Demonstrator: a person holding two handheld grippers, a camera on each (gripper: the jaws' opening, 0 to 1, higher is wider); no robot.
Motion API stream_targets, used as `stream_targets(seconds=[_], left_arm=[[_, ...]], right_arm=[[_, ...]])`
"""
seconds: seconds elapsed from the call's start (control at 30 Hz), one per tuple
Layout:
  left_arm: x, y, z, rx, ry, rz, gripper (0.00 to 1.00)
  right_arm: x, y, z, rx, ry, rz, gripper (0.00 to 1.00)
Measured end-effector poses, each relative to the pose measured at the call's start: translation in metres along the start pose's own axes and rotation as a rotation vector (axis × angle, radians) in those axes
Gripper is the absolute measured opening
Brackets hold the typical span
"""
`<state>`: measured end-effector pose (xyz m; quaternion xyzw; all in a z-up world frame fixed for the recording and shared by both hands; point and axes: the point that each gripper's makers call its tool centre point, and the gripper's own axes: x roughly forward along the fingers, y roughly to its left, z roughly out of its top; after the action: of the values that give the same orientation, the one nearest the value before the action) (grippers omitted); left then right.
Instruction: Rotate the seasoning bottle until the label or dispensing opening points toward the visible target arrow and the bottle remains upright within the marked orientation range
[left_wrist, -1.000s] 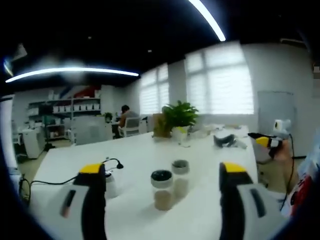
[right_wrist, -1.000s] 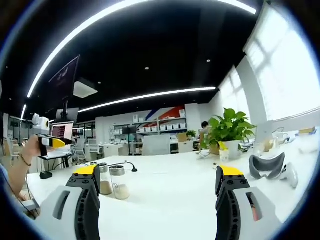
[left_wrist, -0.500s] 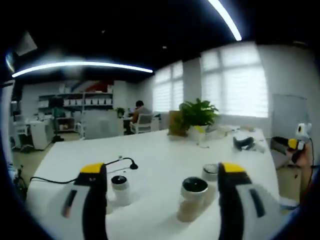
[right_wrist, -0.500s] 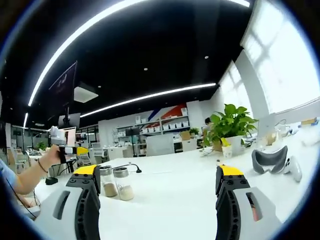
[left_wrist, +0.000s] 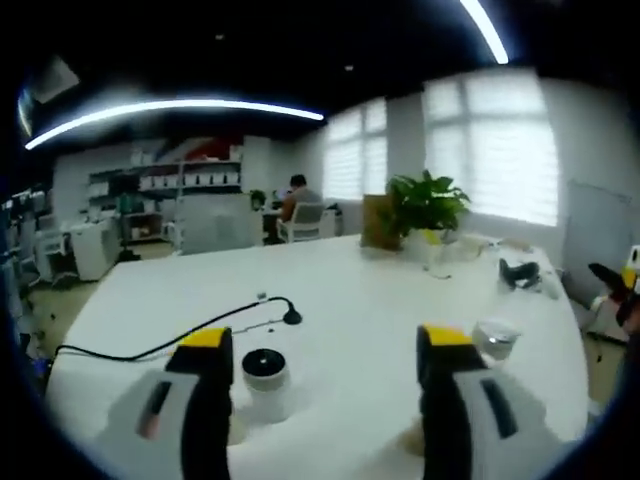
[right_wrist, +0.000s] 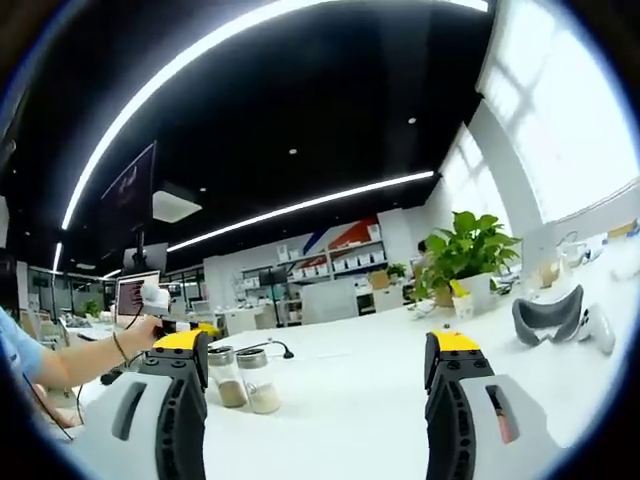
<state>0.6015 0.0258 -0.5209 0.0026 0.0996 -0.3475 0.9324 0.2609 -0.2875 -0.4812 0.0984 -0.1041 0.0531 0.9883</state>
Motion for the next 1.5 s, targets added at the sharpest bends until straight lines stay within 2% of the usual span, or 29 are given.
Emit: stream_targets(seconds=[0.13, 0.33, 0.47, 0.6, 0.8, 1.13, 1.33, 1.5], left_arm=[[0.012, 0.008, -0.020, -0.002, 0.068, 0.025, 0.81], [0.026, 0.018, -0.036, 0.016, 0.091, 0.107, 0.79], [0.035, 0.014, -0.044, 0.012, 0.097, 0.103, 0.78], [0.037, 0.020, -0.052, 0.018, 0.117, 0.134, 0.76], [0.043, 0.018, -0.058, 0.036, 0.118, 0.147, 0.71], [0.053, 0.033, -0.061, 0.067, 0.103, 0.232, 0.60], [0.054, 0.039, -0.064, 0.087, 0.097, 0.298, 0.51], [0.051, 0.047, -0.069, 0.123, 0.109, 0.351, 0.38]], right_arm=[[0.002, 0.006, -0.003, 0.022, 0.010, 0.033, 0.92], [0.003, 0.007, -0.005, 0.034, 0.013, 0.039, 0.91], [0.004, 0.010, -0.009, 0.032, 0.030, 0.050, 0.90], [0.004, 0.009, -0.009, 0.036, 0.028, 0.049, 0.89], [0.005, 0.007, -0.015, 0.055, 0.048, 0.052, 0.87], [0.003, 0.008, -0.012, 0.057, 0.041, 0.055, 0.85], [0.004, 0.009, -0.015, 0.063, 0.052, 0.064, 0.84], [0.003, 0.009, -0.015, 0.064, 0.054, 0.064, 0.84]])
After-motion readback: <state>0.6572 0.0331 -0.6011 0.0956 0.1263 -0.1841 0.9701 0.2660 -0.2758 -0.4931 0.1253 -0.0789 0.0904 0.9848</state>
